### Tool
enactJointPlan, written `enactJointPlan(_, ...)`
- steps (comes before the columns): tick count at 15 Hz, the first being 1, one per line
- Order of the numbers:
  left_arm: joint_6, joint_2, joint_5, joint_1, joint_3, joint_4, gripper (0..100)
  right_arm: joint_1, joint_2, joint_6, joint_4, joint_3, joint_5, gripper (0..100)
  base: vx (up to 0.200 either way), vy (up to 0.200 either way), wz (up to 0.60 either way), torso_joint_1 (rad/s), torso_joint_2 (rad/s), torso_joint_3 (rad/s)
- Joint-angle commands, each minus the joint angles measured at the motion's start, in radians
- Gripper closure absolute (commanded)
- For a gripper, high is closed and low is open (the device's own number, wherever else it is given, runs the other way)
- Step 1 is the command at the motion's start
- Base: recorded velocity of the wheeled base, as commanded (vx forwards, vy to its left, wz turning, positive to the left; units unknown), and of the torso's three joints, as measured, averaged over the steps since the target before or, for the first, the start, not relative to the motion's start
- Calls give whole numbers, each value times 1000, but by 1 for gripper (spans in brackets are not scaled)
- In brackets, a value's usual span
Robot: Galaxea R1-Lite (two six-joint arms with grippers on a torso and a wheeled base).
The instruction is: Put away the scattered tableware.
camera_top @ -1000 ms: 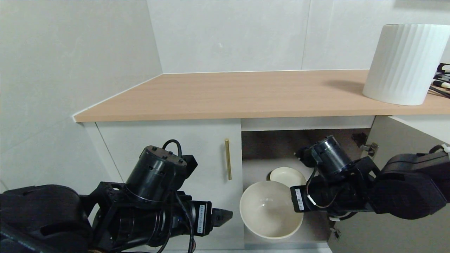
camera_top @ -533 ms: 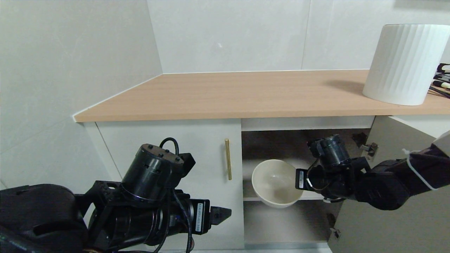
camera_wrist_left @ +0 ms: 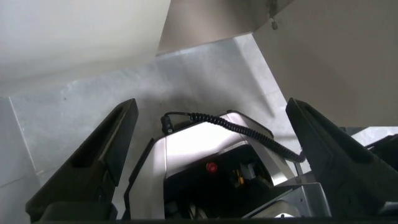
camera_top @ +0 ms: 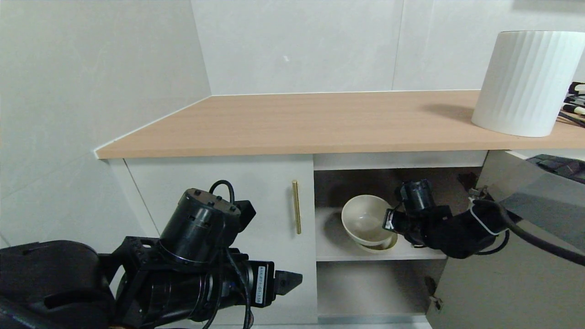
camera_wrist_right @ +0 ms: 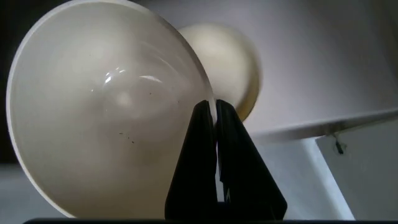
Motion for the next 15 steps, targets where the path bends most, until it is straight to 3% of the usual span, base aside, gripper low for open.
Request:
enactJointPlan(1, -1, 3, 1, 1, 1, 0, 0, -29, 55, 3, 3, -42, -4, 100, 0, 0, 0, 0, 0, 0)
enactJointPlan(15, -2, 5, 1, 1, 1, 0, 0, -49, 118, -7, 20, -85, -4, 100, 0, 0, 0, 0, 0, 0)
